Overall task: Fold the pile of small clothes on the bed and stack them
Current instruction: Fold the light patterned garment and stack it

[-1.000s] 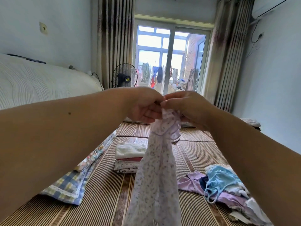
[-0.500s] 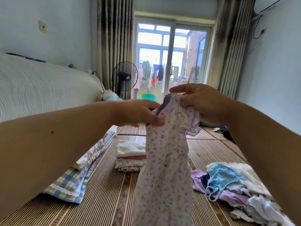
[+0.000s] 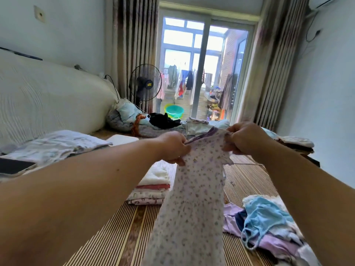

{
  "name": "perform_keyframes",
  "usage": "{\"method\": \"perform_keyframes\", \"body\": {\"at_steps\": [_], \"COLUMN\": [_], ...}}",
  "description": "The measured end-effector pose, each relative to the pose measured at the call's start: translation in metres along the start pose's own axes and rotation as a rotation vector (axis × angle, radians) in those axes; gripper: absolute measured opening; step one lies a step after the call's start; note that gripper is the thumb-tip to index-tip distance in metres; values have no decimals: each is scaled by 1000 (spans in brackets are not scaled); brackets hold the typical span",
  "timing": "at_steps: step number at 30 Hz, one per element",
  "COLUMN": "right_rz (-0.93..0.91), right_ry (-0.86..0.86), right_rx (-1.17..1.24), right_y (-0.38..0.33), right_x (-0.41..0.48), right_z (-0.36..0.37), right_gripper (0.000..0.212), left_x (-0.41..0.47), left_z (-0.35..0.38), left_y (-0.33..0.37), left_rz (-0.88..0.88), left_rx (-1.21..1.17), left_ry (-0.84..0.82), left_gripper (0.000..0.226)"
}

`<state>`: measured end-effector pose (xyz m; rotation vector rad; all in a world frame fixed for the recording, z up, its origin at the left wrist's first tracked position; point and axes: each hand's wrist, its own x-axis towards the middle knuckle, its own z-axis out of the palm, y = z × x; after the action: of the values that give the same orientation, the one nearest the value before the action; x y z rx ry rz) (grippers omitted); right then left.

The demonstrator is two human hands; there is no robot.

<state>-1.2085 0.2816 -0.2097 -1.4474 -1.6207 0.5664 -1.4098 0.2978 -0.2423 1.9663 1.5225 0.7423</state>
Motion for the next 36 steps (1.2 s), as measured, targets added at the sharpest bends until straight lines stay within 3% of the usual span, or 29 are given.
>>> {"method": "perform_keyframes", "body": {"at_steps": [3, 9, 13, 17, 24, 30, 36], "right_rz": [9, -133, -221, -204, 29, 227, 347], "right_ry": [28, 156, 178, 86, -326, -501, -676], "right_rx": [195, 201, 222, 66, -230, -189, -71], "right_y": [11, 5, -7, 7, 85, 163, 175], "right_x": [25, 61, 64, 39, -71, -170, -207], "right_z": [6, -10, -18, -14, 33, 69, 65], "right_gripper": [20, 16, 15, 15, 14, 18, 16], "left_x": [30, 77, 82, 57, -40, -129, -174], "left_z": [6, -2, -5, 9, 88, 155, 159], "left_y": [1, 20, 28, 9, -79, -140, -141], "left_rz": [26, 160, 215, 209, 66, 22, 106], "left_rx": [-93, 109, 84, 179, 239, 334, 454], "left_ry": [133, 413, 511, 431, 74, -186, -370], "left_gripper": [20, 24, 24, 22, 21, 26, 30]}}
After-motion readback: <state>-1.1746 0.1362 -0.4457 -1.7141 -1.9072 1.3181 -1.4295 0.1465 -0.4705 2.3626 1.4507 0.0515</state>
